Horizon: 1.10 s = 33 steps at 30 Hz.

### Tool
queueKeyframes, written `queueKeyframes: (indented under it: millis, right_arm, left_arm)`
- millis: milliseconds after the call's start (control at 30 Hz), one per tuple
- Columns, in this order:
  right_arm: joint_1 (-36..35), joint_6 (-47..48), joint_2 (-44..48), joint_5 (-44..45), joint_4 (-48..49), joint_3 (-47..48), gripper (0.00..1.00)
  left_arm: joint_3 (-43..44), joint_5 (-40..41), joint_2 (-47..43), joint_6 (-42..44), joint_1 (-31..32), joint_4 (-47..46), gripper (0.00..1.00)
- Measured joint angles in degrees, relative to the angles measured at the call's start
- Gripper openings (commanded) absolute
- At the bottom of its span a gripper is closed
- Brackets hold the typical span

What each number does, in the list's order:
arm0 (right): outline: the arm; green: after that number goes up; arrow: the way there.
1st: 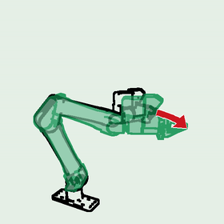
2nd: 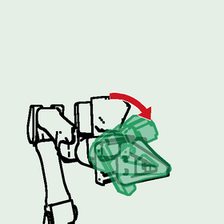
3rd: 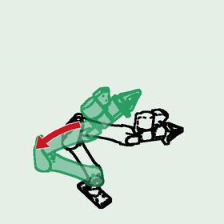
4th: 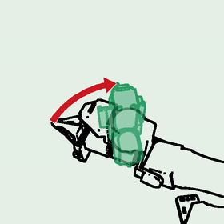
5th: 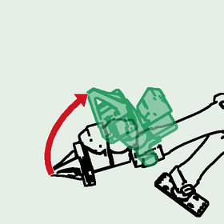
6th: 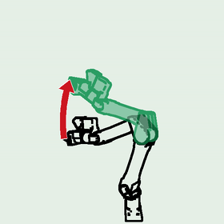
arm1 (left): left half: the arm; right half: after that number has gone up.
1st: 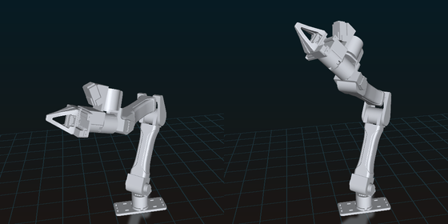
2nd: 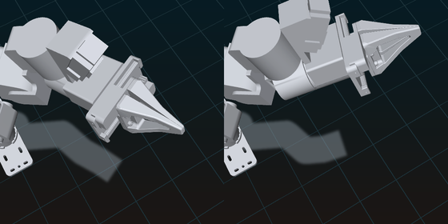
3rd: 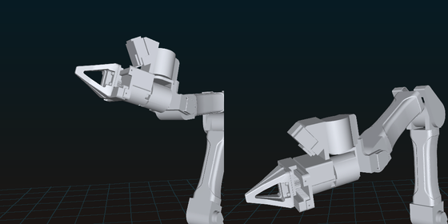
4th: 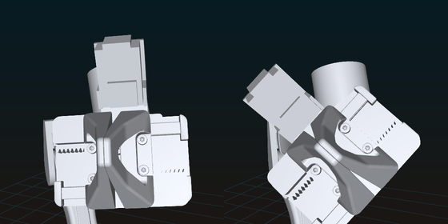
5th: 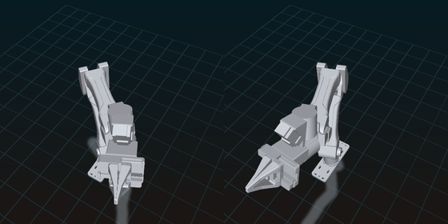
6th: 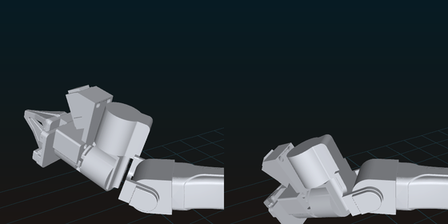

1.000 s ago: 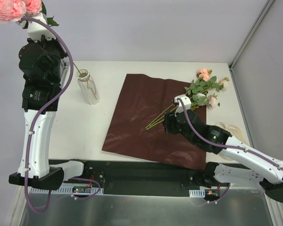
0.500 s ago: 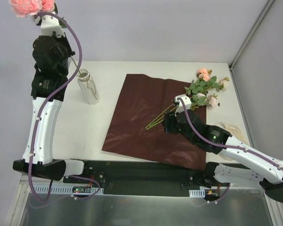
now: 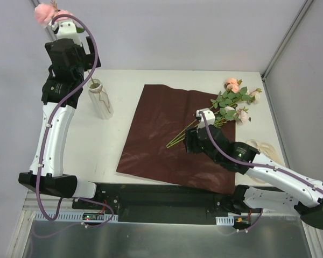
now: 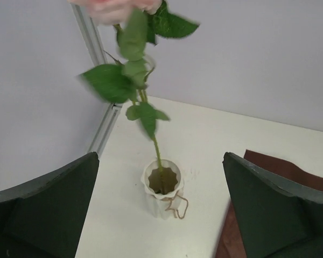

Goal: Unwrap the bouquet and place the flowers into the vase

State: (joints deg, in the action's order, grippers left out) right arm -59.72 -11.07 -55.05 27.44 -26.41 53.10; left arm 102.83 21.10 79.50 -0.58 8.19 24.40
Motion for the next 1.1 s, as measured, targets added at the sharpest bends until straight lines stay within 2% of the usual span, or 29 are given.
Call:
queueKeyframes:
  millis: [133, 200, 333, 467, 600, 733, 900, 1100]
  right_arm:
    - [0.7, -2.27, -3.06, 0.22, -1.03, 0.11, 0.61]
    - [2.08, -4.66, -5.4, 0.13, -2.6, 0.61, 0.61]
    - [7.15, -10.19, -9.62, -0.92, -4.85, 1.27, 0.61]
    - [15.76, -16.59, -13.44, -5.31, -6.49, 1.33, 0.57]
    - [21.7, -23.3, -15.96, -7.37, -6.78, 1.25, 0.49]
    - [24.02, -29.07, -16.55, -6.86, -5.62, 0.87, 0.46]
    - [26.64, -32.3, -22.75, -4.96, -3.93, 2.38, 0.48]
    - [29.73, -32.28, -31.89, -3.87, -1.42, 8.22, 0.48]
  left_arm:
    - [-4.0, -2.82, -4.31, -3.91, -0.02, 1.01, 0.99]
    - [-7.41, -6.03, -7.74, -6.62, -0.04, 1.66, 0.96]
    - [-14.08, -16.02, -13.51, -11.67, -0.04, 1.6, 0.88]
    - [-21.84, -28.7, -16.68, -16.65, 0.87, 1.53, 0.87]
    - [-29.66, -36.11, -17.35, -18.45, 6.73, 1.62, 0.87]
    - [-36.68, -42.56, -17.4, -19.34, 13.88, 1.31, 0.84]
    - [-44.87, -46.75, -19.32, -18.84, 18.69, -0.15, 0.86]
    - [-50.99, -47.04, -23.26, -14.62, 18.84, -1.42, 0.83]
